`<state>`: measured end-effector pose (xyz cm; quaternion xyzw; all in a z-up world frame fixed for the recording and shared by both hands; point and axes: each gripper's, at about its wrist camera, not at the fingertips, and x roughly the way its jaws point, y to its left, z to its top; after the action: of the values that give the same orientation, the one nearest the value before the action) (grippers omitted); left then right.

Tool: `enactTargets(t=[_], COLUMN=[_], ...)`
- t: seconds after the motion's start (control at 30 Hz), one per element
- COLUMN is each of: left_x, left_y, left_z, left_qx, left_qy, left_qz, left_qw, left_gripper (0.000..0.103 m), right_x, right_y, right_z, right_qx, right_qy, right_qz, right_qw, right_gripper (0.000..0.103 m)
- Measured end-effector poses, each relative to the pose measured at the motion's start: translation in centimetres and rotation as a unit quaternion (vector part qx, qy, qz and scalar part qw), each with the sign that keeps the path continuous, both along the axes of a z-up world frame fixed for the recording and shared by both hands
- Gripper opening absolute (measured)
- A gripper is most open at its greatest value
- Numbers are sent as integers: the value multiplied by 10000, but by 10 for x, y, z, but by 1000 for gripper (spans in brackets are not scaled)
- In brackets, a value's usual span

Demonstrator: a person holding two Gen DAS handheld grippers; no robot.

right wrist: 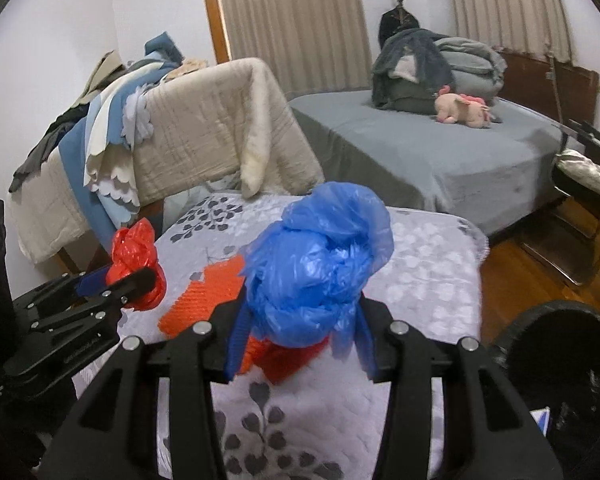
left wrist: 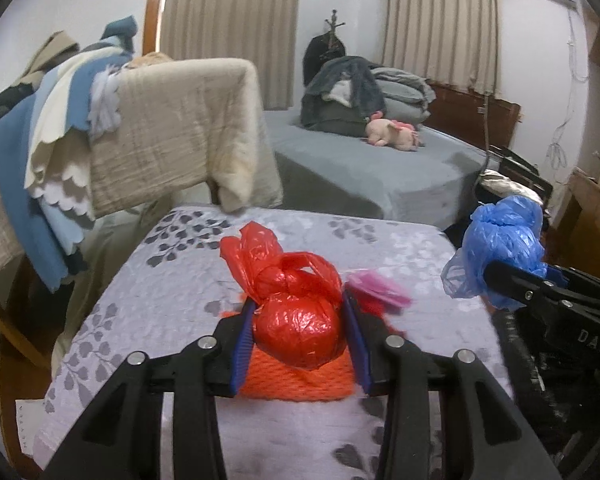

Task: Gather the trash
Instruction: 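Carry the red and blue bags over the black bin and open both grippers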

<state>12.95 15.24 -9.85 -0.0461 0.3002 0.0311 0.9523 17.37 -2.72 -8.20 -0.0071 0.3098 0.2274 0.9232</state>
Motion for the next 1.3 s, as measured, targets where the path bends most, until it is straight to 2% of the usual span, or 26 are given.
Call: enactTargets(t=[0.37,0.73,1.3], left_x=[-15,-32,-39], left_y=[-68,-131,-213], left_z=[22,37,44], left_qx=[15,28,-38], left_qy=[-113,-247,-298], left_qz=[-637,-1239,-2092], left_qw=[9979,9920,9774], left_gripper=[41,41,41], right_x=[-39,-72,-119], right_y=[-65,-127,-227], right_z=[19,29,21], right_qx=[-53,-99,-218], right_qy=[-160,-321,-325], right_qz=[-545,-1102,-2238], right_qw=[9984,9933,9739], right_gripper=[43,43,43])
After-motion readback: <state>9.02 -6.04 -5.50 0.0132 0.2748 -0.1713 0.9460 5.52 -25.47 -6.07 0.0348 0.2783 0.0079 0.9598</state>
